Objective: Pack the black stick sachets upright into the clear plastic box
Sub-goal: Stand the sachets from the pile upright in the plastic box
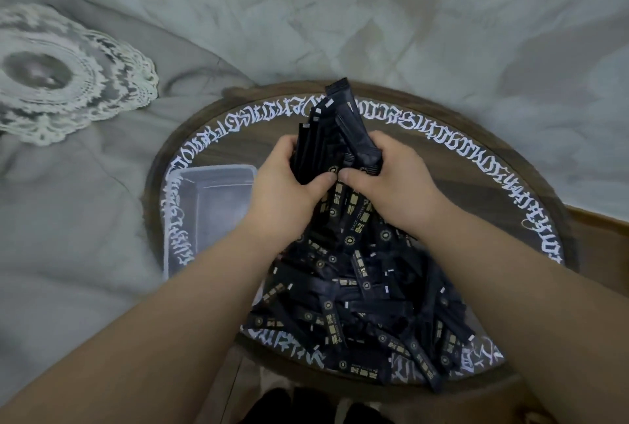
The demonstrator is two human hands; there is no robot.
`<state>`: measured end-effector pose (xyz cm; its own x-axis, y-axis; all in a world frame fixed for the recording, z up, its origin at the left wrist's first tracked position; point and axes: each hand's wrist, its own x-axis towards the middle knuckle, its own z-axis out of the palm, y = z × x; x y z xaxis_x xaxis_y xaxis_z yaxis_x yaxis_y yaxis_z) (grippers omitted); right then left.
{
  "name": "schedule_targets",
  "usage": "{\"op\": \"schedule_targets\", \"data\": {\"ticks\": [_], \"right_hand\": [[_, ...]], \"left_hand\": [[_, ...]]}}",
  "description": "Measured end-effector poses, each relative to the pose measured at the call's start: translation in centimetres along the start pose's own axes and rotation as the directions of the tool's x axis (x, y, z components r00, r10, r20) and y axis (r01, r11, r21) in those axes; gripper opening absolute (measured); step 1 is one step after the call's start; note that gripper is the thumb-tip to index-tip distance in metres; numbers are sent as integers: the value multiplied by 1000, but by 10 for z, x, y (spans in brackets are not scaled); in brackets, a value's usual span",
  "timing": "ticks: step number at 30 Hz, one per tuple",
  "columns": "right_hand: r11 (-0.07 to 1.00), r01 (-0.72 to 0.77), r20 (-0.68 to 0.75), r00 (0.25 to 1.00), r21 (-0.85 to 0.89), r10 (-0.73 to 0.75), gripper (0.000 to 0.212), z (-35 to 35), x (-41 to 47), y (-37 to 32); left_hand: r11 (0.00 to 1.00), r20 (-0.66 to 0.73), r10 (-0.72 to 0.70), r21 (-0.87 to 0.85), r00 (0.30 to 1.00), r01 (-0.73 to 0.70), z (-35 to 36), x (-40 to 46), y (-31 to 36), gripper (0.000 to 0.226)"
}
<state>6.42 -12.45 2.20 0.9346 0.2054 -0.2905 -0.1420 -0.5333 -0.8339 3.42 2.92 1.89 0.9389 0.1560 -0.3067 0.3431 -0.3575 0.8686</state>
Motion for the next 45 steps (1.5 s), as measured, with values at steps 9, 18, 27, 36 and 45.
{"op": "schedule_targets", "data": {"ticks": [9,18,27,36,45], "right_hand": [[984,-24,128,992,178,1,31,111,3,-38],[989,-110,58,993,102,105,27,198,-2,-17],[982,-187,41,982,23,185,54,187,3,-23],[976,-210,-41,976,65,213,27,150,-10,-7],[960,-278,-213,939,-17,268,29,81,-18,35]], "left_hand": [[990,-186,-139,-39,973,134,-88,-25,-56,42],[956,-242,-287,-8,927,294,-115,-35,-135,41],[956,-203,-292,-25,935,293,-118,-33,-146,57],[972,-136,-228,36,964,234,-107,-38,-131,49],[982,42,-103,163,994,95,-35,-28,-84,47]]}}
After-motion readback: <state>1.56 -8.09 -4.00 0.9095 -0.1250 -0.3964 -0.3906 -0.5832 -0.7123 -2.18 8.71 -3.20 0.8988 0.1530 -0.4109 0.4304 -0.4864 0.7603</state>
